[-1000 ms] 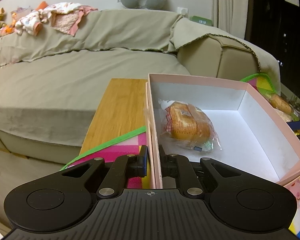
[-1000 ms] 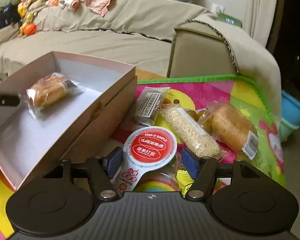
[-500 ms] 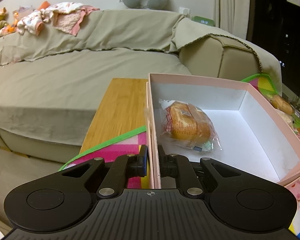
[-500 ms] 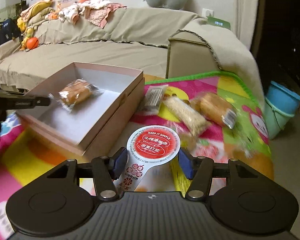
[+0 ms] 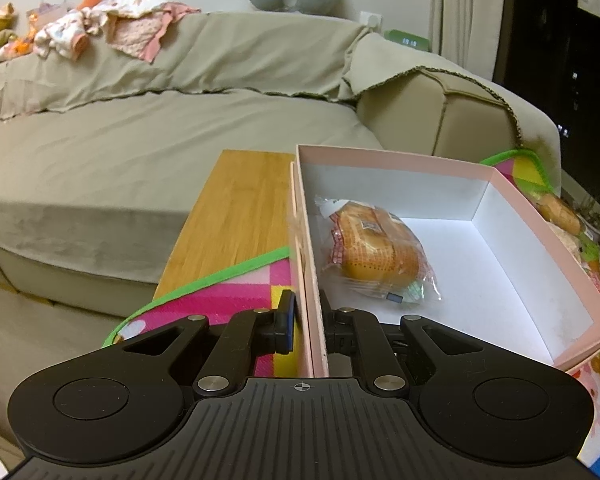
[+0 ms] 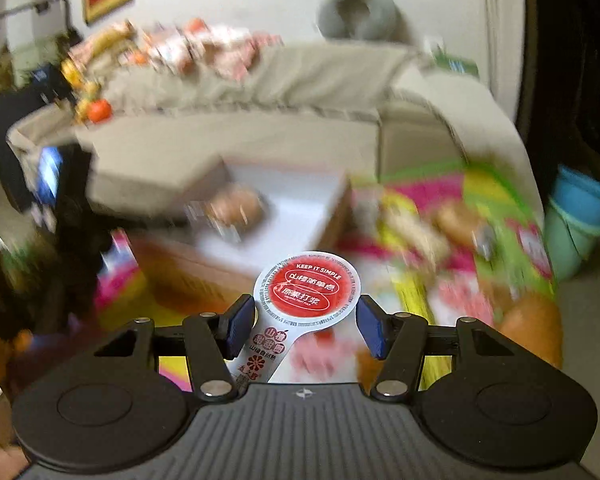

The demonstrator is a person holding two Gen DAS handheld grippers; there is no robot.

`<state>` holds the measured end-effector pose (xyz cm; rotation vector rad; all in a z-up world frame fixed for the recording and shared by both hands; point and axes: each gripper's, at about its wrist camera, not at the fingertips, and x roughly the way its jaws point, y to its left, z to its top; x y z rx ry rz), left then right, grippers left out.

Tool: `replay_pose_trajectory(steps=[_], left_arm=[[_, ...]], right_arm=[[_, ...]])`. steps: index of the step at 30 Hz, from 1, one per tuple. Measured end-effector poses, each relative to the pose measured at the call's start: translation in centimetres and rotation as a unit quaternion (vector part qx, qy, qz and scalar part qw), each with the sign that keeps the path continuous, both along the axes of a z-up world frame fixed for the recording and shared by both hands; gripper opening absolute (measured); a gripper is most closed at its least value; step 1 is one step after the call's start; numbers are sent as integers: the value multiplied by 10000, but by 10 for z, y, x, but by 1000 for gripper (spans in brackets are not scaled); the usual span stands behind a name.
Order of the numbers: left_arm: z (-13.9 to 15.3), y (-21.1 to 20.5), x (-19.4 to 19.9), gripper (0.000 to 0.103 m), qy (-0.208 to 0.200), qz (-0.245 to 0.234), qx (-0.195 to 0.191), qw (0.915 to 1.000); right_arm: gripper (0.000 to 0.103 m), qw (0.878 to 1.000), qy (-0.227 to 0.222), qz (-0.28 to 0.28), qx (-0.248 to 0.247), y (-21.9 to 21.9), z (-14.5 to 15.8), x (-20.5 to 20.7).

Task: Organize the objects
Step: 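Lift the snack cup into the box beside the bread and release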

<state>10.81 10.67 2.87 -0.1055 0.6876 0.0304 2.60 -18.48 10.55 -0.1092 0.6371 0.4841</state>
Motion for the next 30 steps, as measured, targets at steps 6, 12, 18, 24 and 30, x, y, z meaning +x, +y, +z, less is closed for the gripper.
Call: replay_pose_trajectory(steps=[6, 12, 18, 24, 30], left_arm=[[0, 1, -1, 12, 31, -1, -58, 10000], [1, 1, -1, 12, 43, -4, -58, 10000], [1, -1, 0, 12, 36, -3, -30, 10000], [1, -4, 0, 12, 33, 8, 62, 10000], [1, -6, -1, 12, 42, 15, 133, 9999]], right_arm=[[56, 9957, -808, 203, 405, 36, 51, 33], [84, 9924, -910, 99, 825, 56, 54, 67], [98, 9966, -706, -276, 325, 38, 13, 58], [100, 9965, -275, -768, -195, 0, -36, 37], [100, 9910, -32, -1196, -603, -28, -67, 33]])
